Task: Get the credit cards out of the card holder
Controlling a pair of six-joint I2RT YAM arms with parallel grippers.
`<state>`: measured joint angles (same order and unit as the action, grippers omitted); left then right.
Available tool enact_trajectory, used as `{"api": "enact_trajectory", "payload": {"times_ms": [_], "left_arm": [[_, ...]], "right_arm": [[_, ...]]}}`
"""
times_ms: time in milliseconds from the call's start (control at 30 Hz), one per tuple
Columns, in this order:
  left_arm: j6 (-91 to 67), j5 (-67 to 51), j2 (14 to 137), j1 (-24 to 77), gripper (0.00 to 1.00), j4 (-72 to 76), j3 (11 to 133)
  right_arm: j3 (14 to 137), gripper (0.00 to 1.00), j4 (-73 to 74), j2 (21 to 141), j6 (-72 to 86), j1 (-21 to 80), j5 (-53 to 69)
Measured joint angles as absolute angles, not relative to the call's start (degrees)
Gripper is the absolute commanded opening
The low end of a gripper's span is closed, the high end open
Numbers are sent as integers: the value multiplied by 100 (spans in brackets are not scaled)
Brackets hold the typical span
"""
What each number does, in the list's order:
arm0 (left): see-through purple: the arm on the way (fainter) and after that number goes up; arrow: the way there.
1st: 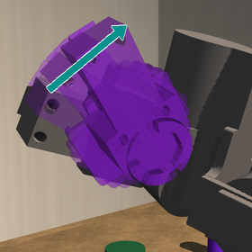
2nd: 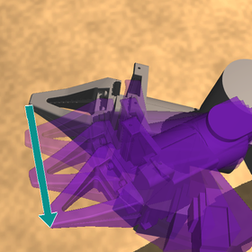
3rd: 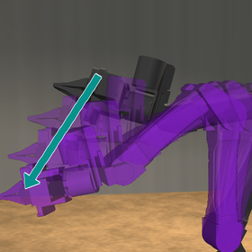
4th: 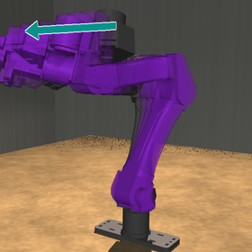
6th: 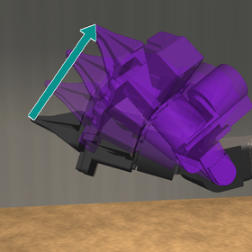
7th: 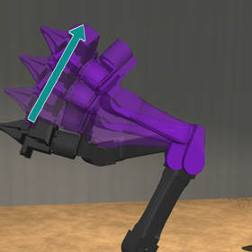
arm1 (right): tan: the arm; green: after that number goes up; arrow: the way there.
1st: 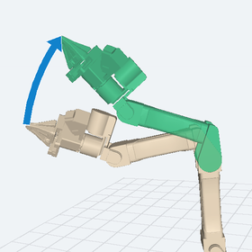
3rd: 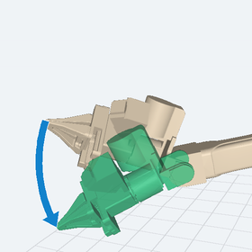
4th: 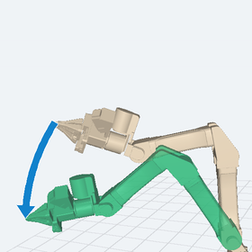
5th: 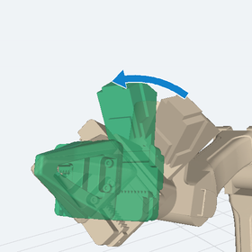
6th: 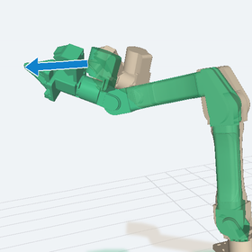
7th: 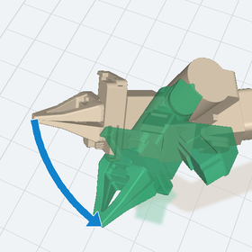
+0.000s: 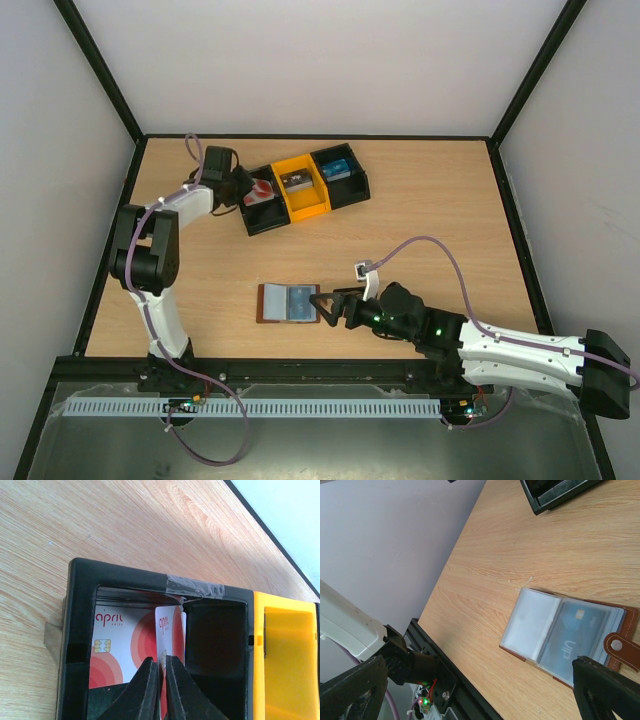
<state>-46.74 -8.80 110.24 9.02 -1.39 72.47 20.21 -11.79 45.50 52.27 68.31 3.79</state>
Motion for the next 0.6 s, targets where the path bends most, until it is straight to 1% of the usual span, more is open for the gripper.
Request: {"api": "enact_trajectory", "payload": {"times_ms": [100,167,333,600], "left_arm": [[-4641,-843,11045,902,10,-183,7310],[-4613,-825,11052,902,13,-202,7336],[-4545,-805,11052,902,24,-222,7336],[-4495,-784,11054,902,31,-331,7494]], "right_arm": [[2021,98,-1179,4550,5227,6831,375],[2021,98,-1179,4550,5229,6831,370],[2021,98,-1177,4550,5227,6831,364],[2021,98,-1131,4550,5229,6831,360]]}}
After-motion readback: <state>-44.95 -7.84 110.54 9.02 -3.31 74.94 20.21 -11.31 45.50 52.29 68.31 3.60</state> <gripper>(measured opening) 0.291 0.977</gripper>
